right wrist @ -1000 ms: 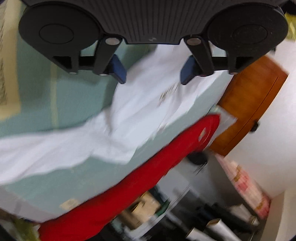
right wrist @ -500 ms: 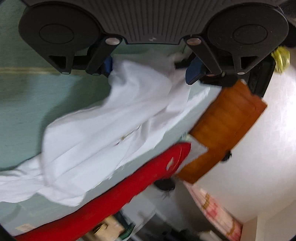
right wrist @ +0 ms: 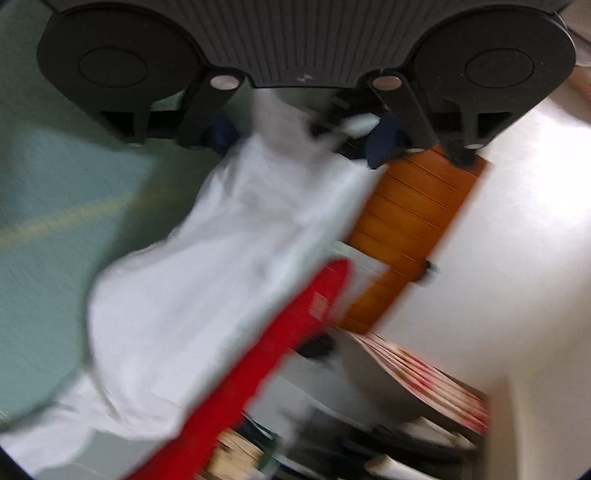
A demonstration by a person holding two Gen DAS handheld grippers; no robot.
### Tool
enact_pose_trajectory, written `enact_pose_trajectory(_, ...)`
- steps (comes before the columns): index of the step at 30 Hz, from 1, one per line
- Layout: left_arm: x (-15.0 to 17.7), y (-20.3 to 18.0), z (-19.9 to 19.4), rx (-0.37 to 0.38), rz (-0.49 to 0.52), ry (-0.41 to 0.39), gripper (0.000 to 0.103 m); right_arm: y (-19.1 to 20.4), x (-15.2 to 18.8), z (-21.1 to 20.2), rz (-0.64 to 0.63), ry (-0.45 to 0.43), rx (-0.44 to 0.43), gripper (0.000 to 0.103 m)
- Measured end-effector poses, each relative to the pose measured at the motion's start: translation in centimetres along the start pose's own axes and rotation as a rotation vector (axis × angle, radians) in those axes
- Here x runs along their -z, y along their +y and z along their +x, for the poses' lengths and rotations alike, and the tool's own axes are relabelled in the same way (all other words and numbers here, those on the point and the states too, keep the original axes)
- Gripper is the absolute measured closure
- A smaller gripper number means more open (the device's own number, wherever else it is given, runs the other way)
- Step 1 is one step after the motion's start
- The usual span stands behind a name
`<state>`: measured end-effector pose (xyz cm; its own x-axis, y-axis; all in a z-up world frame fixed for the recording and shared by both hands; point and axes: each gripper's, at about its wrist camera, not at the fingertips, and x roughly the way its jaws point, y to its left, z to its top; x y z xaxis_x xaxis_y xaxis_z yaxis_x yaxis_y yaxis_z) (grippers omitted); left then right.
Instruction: Fold clothes
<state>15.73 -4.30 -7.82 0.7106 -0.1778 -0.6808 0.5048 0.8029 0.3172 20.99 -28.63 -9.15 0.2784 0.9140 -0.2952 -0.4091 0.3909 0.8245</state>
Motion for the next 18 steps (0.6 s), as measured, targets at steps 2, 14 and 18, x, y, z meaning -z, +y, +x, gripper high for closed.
enact_pose_trajectory(2, -0.1, -0.3, -0.2, -0.009, 0.019, -0.001, 0.093, 0.6, 0.0, -1.0, -0.012, -0.007, 0.026, 0.095)
enact_pose_trajectory(14, -0.9, -6.0, -7.4, 0.164, 0.287, -0.091, 0.101, 5.0, -0.9, -10.2, -0.135, -0.050, 0.222, 0.097)
enact_pose_trajectory(18, -0.9, -7.8, -8.2, 0.263, 0.290, -0.098, 0.091, 4.3, -1.2, -12.2, -0.126, -0.022, 0.338, 0.097)
